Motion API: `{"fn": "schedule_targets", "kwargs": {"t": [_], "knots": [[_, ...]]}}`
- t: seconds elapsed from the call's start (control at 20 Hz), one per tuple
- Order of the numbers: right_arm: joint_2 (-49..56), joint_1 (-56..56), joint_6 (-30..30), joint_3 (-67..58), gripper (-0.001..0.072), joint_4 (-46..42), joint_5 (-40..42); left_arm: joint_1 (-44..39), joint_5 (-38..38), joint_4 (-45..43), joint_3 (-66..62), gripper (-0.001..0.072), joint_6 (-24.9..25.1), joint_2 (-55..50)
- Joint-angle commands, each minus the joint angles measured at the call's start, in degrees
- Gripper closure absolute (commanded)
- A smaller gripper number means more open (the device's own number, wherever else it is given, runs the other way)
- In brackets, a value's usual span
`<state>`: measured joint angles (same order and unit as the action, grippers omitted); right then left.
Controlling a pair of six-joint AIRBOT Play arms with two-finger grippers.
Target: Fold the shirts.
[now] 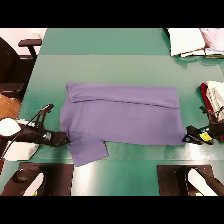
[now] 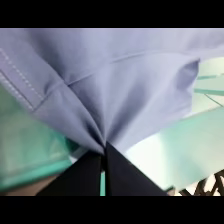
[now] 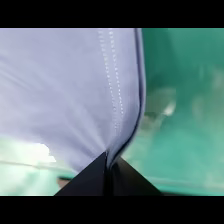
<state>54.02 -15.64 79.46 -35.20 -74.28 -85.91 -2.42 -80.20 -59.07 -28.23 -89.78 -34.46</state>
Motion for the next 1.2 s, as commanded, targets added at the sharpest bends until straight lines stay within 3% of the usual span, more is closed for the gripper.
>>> {"fn": "schedule_targets", "kwargs": {"t": [0.0,0.1,0.25,0.45,0.65,0.95,1.0,1.05,1.1,1.15], "knots": [[-7.3,2.4,0.2,-1.3,0.0694,-6.7,-5.2,0.0,-9.0,-1.0,-0.3,0.0685,-5.4,8.3],[-9.0,2.3,0.2,-4.0,0.0695,-6.8,-5.7,0.0,-7.0,-1.2,-2.1,0.0685,-5.8,8.1],[-4.5,2.5,0.5,-12.2,0.0695,-4.4,-4.3,0.0,4.8,-4.1,-7.3,0.0685,-3.0,2.3],[8.4,3.7,0.5,-24.3,0.0695,1.0,0.8,0.0,17.9,-7.6,-16.1,0.0684,2.8,-13.4],[22.0,9.6,0.5,-35.1,0.0695,1.3,3.9,0.0,26.8,-7.6,-25.6,0.0683,4.8,-30.1],[35.8,12.2,1.1,-47.2,0.0693,3.7,4.8,0.0,30.9,-7.6,-33.3,0.068,4.8,-43.5],[37.1,11.4,1.0,-48.2,0.0663,6.0,5.2,0.0,31.1,-7.6,-33.3,0.0513,4.8,-43.6],[38.1,10.5,1.0,-49.0,0.046,8.7,6.0,0.0,31.4,-7.4,-33.4,0.0171,4.7,-43.6],[38.8,9.3,1.0,-49.5,0.0274,11.7,6.6,0.0,31.3,-7.5,-33.7,0.0072,4.7,-43.5],[39.2,8.2,0.3,-49.9,0.0253,14.4,6.7,0.0,30.6,-7.6,-34.4,0.007,4.7,-43.5]]}}
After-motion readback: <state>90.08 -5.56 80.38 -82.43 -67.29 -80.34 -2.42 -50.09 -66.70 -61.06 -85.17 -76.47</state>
